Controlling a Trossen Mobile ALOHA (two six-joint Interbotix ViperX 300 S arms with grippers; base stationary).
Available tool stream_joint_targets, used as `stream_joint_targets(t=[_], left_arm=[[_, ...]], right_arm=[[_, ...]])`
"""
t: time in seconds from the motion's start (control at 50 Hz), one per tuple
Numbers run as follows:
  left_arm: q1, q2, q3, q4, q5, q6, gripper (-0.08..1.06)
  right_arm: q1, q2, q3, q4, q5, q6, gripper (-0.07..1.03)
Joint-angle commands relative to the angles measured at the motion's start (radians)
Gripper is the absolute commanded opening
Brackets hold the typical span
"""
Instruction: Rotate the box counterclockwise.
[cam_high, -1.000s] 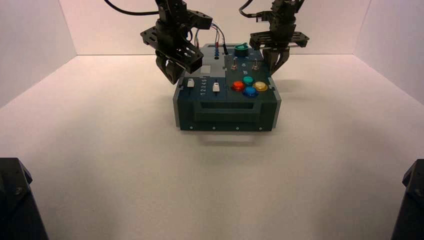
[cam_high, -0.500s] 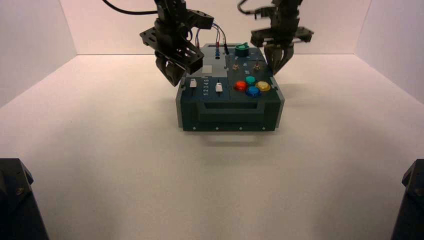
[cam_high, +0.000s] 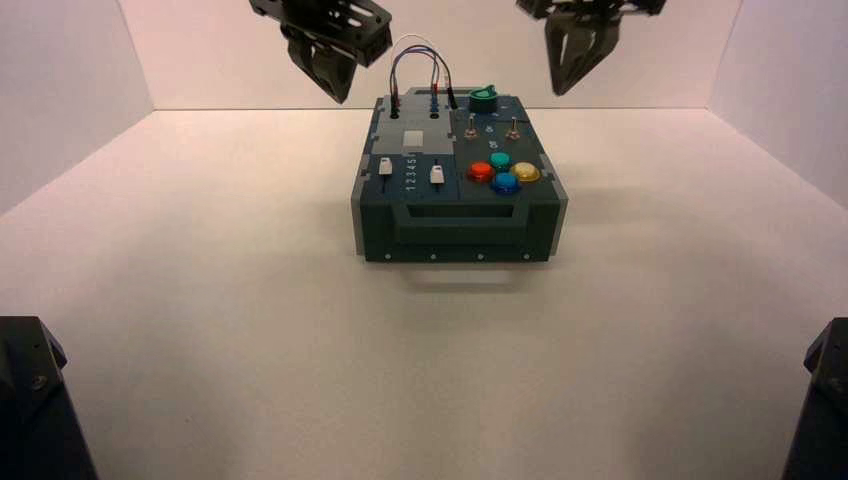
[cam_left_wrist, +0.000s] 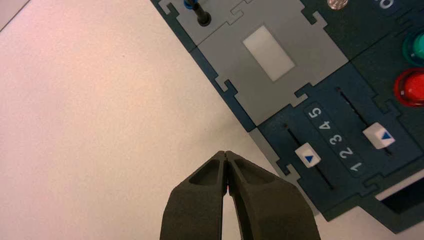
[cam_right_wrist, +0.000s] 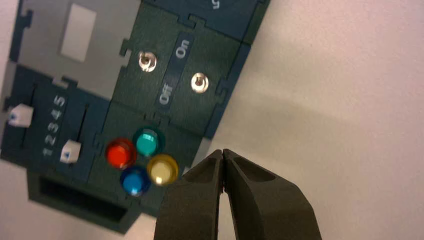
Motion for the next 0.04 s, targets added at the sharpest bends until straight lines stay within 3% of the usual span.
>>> stream_joint_targets(t=[0.02,0.04], left_arm=[[0.002,-0.054,-0.008,0.0,-0.003,-0.008,-0.03],[0.002,-0.054,-0.008,0.0,-0.003,-0.008,-0.03]], right_arm=[[0.005,-0.071,0.005,0.003,-0.003,-0.002,-0.02],[0.005,-0.071,0.005,0.003,-0.003,-0.002,-0.02]])
